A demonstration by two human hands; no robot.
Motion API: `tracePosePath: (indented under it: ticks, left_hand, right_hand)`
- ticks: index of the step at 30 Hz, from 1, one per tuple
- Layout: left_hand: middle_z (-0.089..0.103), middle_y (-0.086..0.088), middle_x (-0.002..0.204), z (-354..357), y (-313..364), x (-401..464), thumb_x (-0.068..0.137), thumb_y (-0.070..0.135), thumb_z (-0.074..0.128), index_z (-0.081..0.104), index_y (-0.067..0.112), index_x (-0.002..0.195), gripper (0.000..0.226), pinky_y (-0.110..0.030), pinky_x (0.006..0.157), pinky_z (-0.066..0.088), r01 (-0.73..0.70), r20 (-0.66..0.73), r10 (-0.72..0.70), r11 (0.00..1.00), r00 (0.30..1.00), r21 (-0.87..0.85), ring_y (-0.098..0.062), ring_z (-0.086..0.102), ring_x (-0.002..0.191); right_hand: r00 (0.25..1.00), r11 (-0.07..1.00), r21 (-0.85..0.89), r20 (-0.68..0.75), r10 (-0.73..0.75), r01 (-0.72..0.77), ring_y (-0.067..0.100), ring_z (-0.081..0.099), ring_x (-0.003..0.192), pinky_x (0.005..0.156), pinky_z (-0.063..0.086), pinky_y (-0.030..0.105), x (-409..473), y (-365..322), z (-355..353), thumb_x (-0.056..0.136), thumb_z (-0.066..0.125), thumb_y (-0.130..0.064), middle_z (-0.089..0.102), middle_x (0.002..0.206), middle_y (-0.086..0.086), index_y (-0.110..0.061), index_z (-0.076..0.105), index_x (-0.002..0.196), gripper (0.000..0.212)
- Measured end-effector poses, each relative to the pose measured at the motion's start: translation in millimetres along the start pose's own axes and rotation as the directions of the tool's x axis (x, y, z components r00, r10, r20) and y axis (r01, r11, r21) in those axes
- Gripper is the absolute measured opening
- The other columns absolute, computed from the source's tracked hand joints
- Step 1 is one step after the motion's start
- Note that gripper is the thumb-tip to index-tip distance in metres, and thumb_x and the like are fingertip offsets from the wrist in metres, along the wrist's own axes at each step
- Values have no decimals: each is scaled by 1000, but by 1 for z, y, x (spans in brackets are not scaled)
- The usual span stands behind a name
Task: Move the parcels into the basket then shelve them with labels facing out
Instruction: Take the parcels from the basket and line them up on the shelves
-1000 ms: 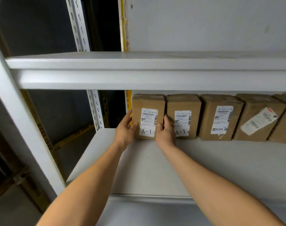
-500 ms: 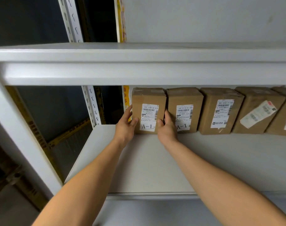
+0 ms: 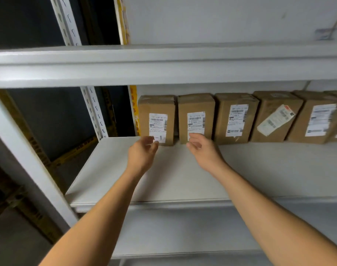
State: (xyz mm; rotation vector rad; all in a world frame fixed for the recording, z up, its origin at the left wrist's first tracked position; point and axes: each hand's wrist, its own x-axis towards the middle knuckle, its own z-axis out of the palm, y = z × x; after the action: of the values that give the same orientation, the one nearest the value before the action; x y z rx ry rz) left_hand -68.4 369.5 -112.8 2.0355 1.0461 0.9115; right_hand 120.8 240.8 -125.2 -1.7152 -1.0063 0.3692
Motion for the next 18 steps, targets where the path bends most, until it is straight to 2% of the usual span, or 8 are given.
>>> tracePosePath:
  ticks: [3,8,10,13,16,18]
  left_hand:
    - [77,-4,121,27,31,-30,103,37,67,71,15,131,36,-21,90,46,-95,61,92,994,994,50,-18,72,112]
    - [76,1,125,98,96,-85,101,36,70,71,17,133,37,-25,99,55,-221,185,217,975,958,-3,-11,71,111]
    - [74,3,127,133,125,-109,102,34,69,70,18,135,37,-16,95,51,-280,238,282,959,929,-42,-7,70,111]
    - [73,5,129,186,167,-144,103,34,68,68,20,138,38,0,87,43,-363,318,374,927,871,-93,-3,67,111]
    - [73,5,128,241,207,-179,101,33,70,69,20,137,38,0,88,43,-414,378,437,899,817,-144,-6,69,111]
    - [74,4,128,276,232,-201,101,31,71,70,20,136,37,-5,92,46,-444,424,476,878,771,-178,-8,70,112]
  right_hand:
    - [999,997,-74,-33,-21,19,10,66,120,108,48,29,-41,15,-51,101,69,-21,72,128,-1,-19,65,138,37]
    - [990,995,-96,-141,8,-22,5,67,115,107,52,30,-111,57,-157,100,71,-21,73,121,-10,-22,68,133,33]
    - [978,995,-87,-207,35,-54,5,69,112,105,55,33,-140,73,-200,99,72,-20,74,115,-14,-27,70,127,29]
    - [954,989,-96,-290,79,-111,4,70,109,94,61,37,-185,91,-261,100,72,-18,75,115,-9,-24,71,126,27]
    - [919,981,-107,-378,109,-160,6,70,108,100,57,30,-228,108,-316,100,71,-18,75,117,-5,-17,70,131,31]
    - [898,972,-116,-417,139,-205,4,68,113,104,54,25,-256,121,-349,102,69,-19,74,122,-7,-18,68,135,33]
